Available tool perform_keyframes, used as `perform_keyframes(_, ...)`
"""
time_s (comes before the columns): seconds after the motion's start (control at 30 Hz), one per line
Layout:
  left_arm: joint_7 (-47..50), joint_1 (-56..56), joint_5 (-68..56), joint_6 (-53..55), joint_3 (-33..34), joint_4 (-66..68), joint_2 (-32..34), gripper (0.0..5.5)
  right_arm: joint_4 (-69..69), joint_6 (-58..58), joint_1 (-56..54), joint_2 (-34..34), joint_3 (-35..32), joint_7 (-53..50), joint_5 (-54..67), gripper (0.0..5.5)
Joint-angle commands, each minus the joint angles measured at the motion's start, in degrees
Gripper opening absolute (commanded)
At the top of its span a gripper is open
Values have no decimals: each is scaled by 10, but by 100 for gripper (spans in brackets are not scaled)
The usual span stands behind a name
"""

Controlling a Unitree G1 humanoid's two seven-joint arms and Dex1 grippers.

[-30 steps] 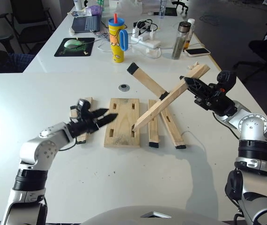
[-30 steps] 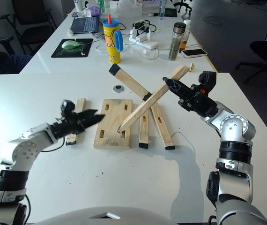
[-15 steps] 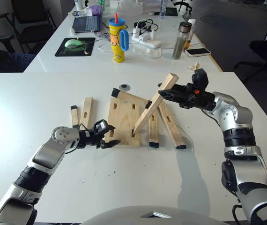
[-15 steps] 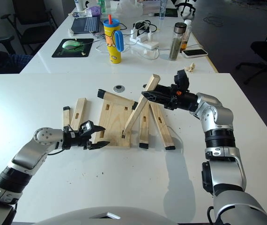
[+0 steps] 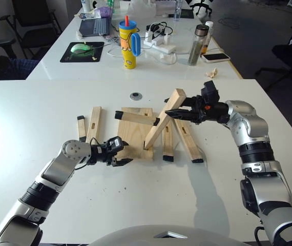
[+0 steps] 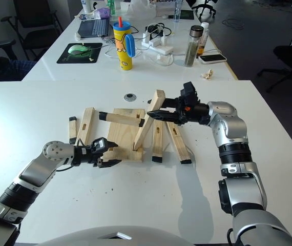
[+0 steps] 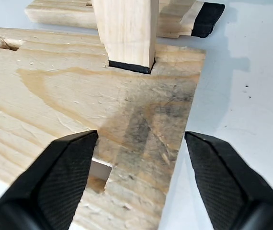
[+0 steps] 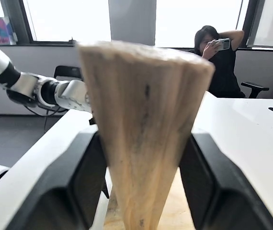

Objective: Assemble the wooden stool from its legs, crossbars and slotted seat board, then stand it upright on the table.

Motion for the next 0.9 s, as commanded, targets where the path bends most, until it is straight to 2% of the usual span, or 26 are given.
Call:
perform_keyframes(0.03, -4, 26, 38, 18, -39, 33, -5, 337, -12, -22, 12, -15, 34, -17, -62, 205)
perform_keyframes(0.2, 24, 26, 47, 21, -39, 59, -36, 337, -1, -64, 34, -14, 76, -32, -110, 205)
perform_keyframes(0.33, 60, 24, 59, 27, -44, 77, -66, 337, 22, -94, 44, -1, 73, -74, -118, 205)
perform_keyframes(0.37, 66, 25, 62, 32, -45, 78, -73, 337, 31, -102, 38, 2, 66, -92, -119, 243)
perform_keyframes(0.53, 119, 35, 85, 70, -52, 87, -108, 337, 56, -146, -5, 6, 38, -115, -127, 319)
perform_keyframes(0.73, 174, 45, 95, 107, -37, 101, -130, 337, 56, -156, -7, -45, 24, -135, -163, 335)
perform_keyframes(0.83, 198, 50, 97, 121, -31, 106, -137, 337, 82, -131, 29, -89, 21, -176, -206, 335)
perform_keyframes(0.9, 204, 49, 99, 127, -32, 107, -138, 337, 50, -93, 93, -94, -13, -198, -180, 335)
